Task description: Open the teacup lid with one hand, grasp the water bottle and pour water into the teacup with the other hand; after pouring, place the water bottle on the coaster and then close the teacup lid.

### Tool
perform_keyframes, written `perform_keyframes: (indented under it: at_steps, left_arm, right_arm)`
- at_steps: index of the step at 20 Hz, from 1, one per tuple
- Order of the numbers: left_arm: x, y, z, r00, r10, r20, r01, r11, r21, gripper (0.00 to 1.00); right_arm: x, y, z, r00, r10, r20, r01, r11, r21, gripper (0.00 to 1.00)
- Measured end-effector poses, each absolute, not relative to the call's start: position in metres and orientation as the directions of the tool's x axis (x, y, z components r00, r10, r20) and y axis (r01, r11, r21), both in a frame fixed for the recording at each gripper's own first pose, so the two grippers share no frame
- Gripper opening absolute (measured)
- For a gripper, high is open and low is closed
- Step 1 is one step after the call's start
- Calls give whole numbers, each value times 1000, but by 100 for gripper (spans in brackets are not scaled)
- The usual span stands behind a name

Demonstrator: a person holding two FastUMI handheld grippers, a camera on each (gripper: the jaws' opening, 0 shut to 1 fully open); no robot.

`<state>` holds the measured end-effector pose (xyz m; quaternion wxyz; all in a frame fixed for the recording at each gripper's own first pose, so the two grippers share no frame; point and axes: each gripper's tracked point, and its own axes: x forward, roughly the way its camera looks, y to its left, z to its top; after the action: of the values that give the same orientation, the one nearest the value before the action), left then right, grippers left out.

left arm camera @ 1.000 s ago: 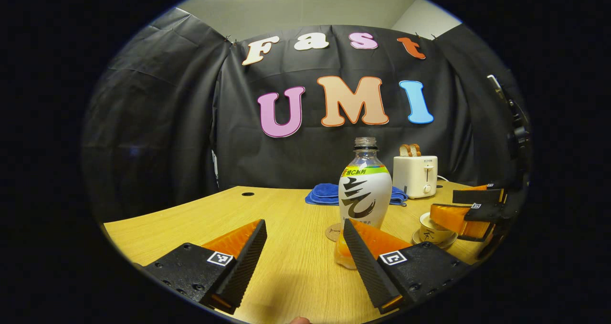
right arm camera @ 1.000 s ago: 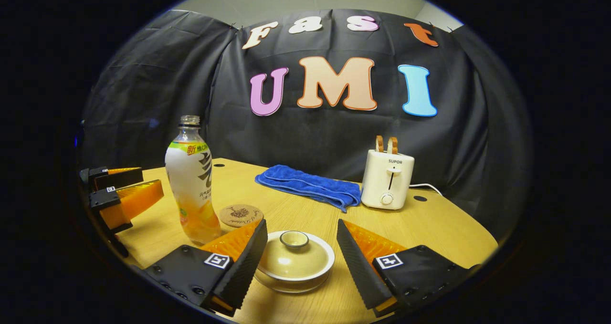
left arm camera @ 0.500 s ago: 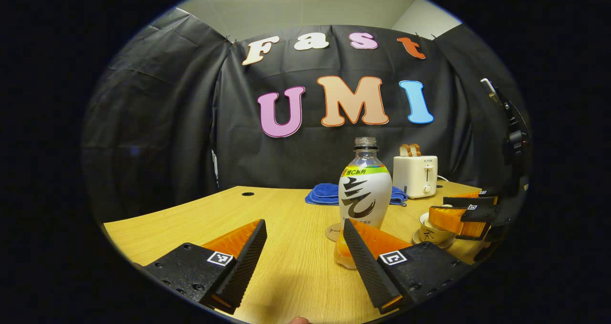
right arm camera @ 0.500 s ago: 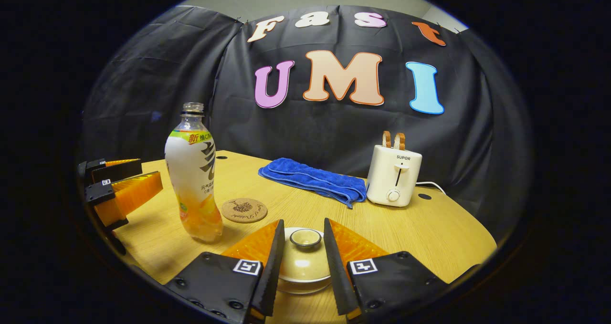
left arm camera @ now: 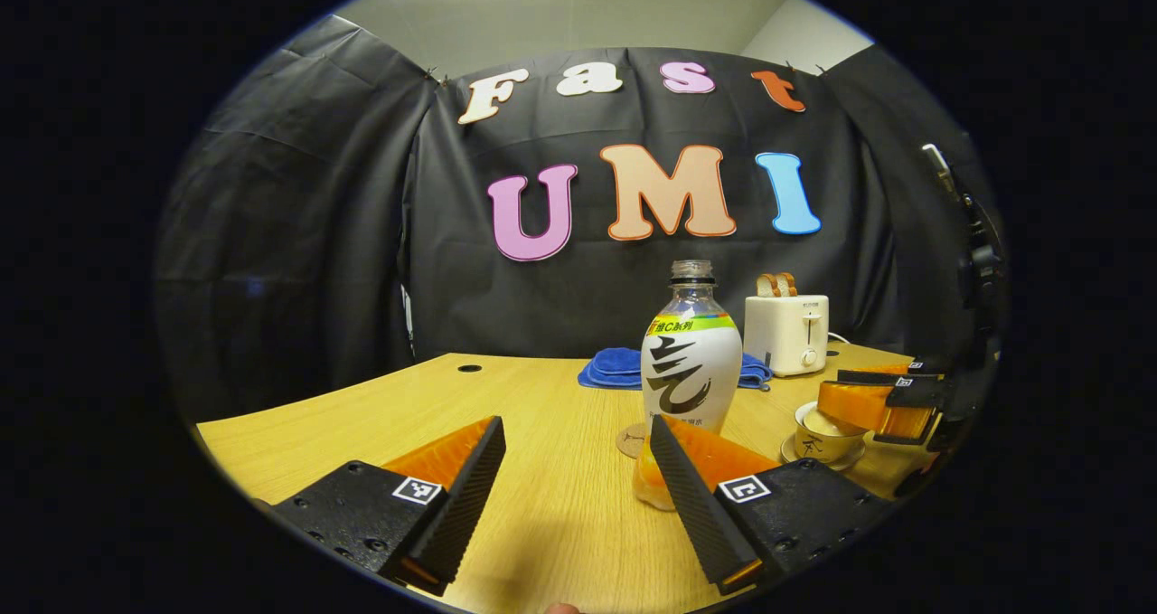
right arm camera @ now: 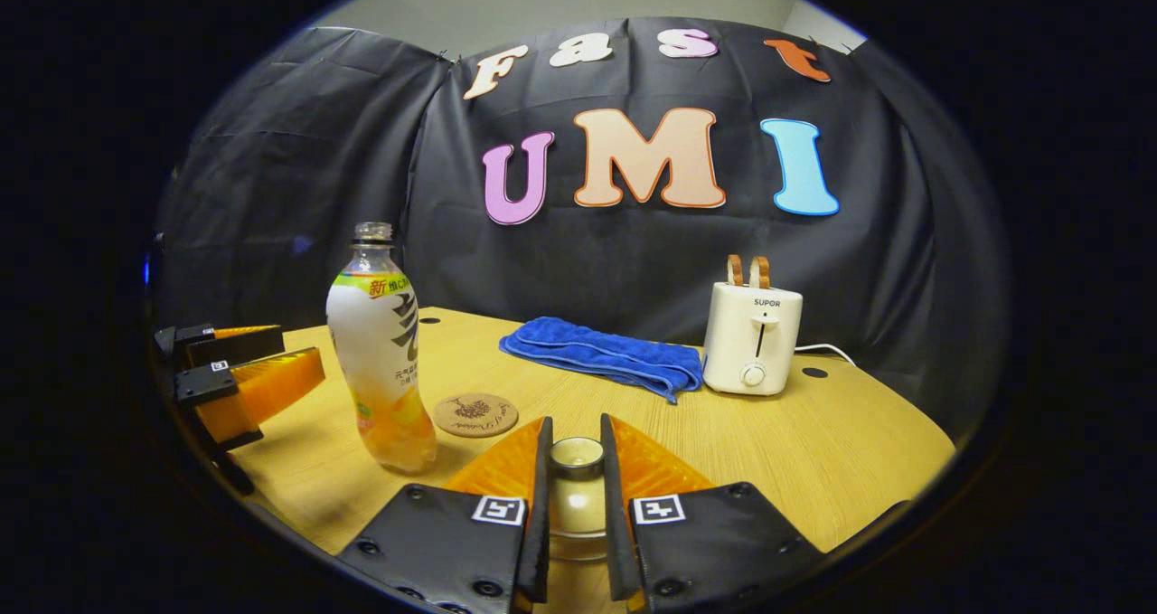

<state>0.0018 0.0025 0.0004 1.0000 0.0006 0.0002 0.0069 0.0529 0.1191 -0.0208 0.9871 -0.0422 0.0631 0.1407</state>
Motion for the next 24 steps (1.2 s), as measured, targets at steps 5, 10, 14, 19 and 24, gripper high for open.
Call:
perform_keyframes:
  at_steps: [5,10,14,19,24]
  left_arm:
    - [-3,-6,1,1000,-28,2,28,1000,-2,94]
    - [-5,-24,2,994,-109,5,109,994,-4,95]
    - [-7,-40,2,981,-192,2,192,981,-7,95]
    - [5,-65,0,969,-248,-5,248,969,-9,95]
    - [26,-71,-4,977,-211,-34,211,978,-4,95]
  right_arm:
    - [46,117,-6,952,287,-110,-292,956,-31,29]
    - [32,108,7,953,290,-92,-293,956,-25,29]
    - [26,95,21,959,276,-68,-276,961,1,29]
    - [16,81,36,965,260,-32,-259,966,11,29]
    - [6,66,43,972,236,-12,-236,972,-11,29]
